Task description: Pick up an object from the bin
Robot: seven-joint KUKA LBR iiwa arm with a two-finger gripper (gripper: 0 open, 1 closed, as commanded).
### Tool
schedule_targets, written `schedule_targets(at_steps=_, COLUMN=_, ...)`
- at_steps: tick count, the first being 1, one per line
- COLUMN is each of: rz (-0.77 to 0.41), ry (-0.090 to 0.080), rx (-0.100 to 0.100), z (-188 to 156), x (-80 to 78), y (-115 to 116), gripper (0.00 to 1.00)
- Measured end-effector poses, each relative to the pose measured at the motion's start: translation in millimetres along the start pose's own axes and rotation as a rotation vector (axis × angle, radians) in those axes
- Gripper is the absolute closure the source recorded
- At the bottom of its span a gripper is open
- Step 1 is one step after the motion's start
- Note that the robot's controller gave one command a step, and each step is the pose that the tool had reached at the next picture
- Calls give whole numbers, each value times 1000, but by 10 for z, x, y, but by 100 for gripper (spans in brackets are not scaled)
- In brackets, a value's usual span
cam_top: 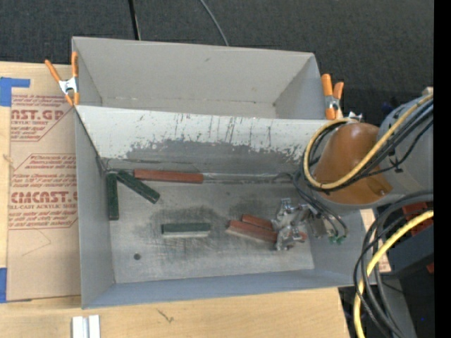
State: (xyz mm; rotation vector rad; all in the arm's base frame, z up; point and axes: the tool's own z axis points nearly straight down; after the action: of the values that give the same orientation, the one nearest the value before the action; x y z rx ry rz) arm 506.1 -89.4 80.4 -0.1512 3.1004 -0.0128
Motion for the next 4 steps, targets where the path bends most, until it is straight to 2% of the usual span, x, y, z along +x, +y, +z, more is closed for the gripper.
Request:
schedule_targets(at_steps=1, rz=-25, ry=29, rx=-8, z=-1590, x=54, y=2, gripper=100)
schedule_targets(at_steps=2, rz=-25, ry=34, rx=-10, z=-1567, x=67, y=6, gripper=100)
schedule_targets(at_steps=3, rz=-2, ry=38, rx=-11, z=-636, x=217, y=180, gripper=0)
schedule_targets(at_steps=4, rz=-2, ry=37, rx=-11, z=-640, x=212, y=177, gripper=0)
